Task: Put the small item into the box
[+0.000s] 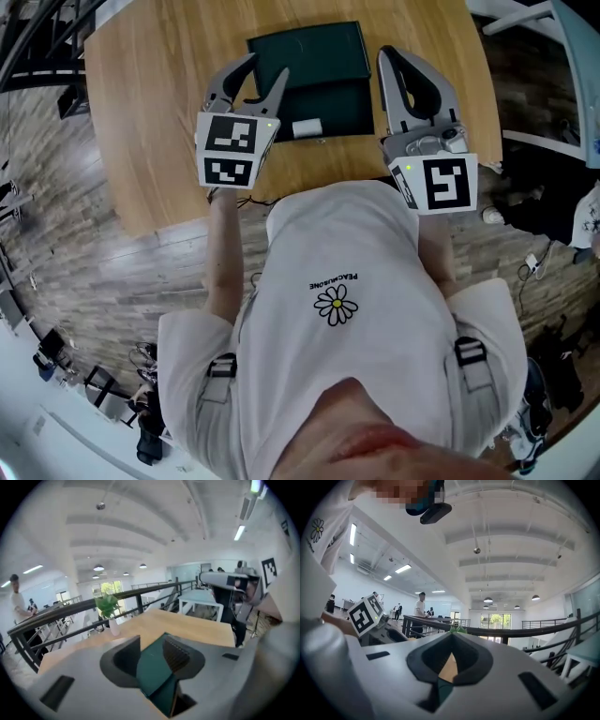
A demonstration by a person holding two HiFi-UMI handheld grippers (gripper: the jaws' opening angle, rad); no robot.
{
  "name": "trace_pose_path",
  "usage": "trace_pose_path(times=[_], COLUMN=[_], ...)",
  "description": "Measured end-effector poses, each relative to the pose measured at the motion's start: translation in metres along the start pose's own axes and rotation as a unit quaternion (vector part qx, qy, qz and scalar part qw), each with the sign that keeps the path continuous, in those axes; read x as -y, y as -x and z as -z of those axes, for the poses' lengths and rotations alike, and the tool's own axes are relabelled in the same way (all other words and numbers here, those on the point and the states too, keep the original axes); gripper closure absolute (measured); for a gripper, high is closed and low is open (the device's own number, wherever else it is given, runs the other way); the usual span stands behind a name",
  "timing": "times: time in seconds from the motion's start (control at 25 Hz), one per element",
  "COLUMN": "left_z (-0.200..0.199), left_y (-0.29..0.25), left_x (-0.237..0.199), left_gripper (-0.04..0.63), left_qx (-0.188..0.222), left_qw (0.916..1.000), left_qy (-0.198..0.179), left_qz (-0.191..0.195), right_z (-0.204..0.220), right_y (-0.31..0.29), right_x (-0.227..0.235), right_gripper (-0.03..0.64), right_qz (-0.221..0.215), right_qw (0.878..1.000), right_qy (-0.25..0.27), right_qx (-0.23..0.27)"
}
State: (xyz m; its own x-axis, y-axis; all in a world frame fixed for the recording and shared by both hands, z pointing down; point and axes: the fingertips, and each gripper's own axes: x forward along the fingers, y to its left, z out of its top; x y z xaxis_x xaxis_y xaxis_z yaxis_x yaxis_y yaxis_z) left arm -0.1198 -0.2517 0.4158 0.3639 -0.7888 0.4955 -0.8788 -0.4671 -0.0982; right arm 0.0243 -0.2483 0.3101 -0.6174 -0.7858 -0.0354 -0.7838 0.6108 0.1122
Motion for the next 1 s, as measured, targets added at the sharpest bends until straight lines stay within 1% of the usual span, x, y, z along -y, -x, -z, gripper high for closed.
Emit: trace_pose_path(times=[0.04, 0.08, 0.12, 0.2, 0.28, 0.36, 0.44, 0.52, 0.68, 0.84, 0.92, 1.0], left_z=[-0.009, -0.017, -0.024, -0.034, -0.04, -0.041, -0.041, -0.044, -0.05, -0.051, -0.049, -0.05], left_y=[0.008, 0.016, 0.025, 0.041, 0.054, 0.063, 0.069, 0.072, 0.077, 0.086, 0.088, 0.09], left_x=[-0.011, -0.021, -0.03, -0.039, -0.039, -0.034, -0.029, -0.025, -0.026, -0.032, -0.034, -0.034], left_gripper=[0.469, 0.538, 0.576, 0.578, 0.578, 0.578, 0.578, 0.578, 0.578, 0.578, 0.578, 0.578], left_qx=[0.028, 0.057, 0.085, 0.137, 0.184, 0.212, 0.22, 0.219, 0.226, 0.236, 0.237, 0.239], left_qw=[0.9991, 0.9964, 0.992, 0.9806, 0.9678, 0.9574, 0.9525, 0.9519, 0.9507, 0.9451, 0.9435, 0.943], left_qy=[0.016, 0.031, 0.046, 0.075, 0.1, 0.113, 0.11, 0.099, 0.081, 0.095, 0.099, 0.099], left_qz=[-0.026, -0.054, -0.081, -0.119, -0.14, -0.161, -0.179, -0.19, -0.197, -0.205, -0.209, -0.21], right_z=[-0.001, -0.002, -0.001, 0.002, 0.004, 0.006, 0.005, 0.005, 0.008, 0.007, 0.008, 0.01], right_y=[-0.003, -0.006, -0.008, -0.012, -0.015, -0.019, -0.025, -0.029, -0.032, -0.032, -0.031, -0.03], right_x=[-0.001, -0.001, -0.001, -0.004, -0.007, -0.011, -0.018, -0.024, -0.033, -0.037, -0.037, -0.035], right_gripper=[0.611, 0.611, 0.611, 0.611, 0.611, 0.611, 0.611, 0.611, 0.611, 0.611, 0.611, 0.611], right_qz=[-0.002, -0.004, -0.005, -0.009, -0.013, -0.015, -0.017, -0.019, -0.024, -0.028, -0.028, -0.027], right_qw=[1.0, 1.0, 1.0, 1.0, 1.0, 1.0, 1.0, 1.0, 1.0, 1.0, 1.0, 1.0], right_qy=[-0.002, 0.0, 0.004, 0.008, 0.008, 0.007, 0.005, 0.007, 0.009, 0.006, 0.002, 0.013], right_qx=[0.003, 0.005, 0.006, 0.005, 0.004, 0.002, 0.001, -0.001, -0.003, -0.003, -0.005, -0.007])
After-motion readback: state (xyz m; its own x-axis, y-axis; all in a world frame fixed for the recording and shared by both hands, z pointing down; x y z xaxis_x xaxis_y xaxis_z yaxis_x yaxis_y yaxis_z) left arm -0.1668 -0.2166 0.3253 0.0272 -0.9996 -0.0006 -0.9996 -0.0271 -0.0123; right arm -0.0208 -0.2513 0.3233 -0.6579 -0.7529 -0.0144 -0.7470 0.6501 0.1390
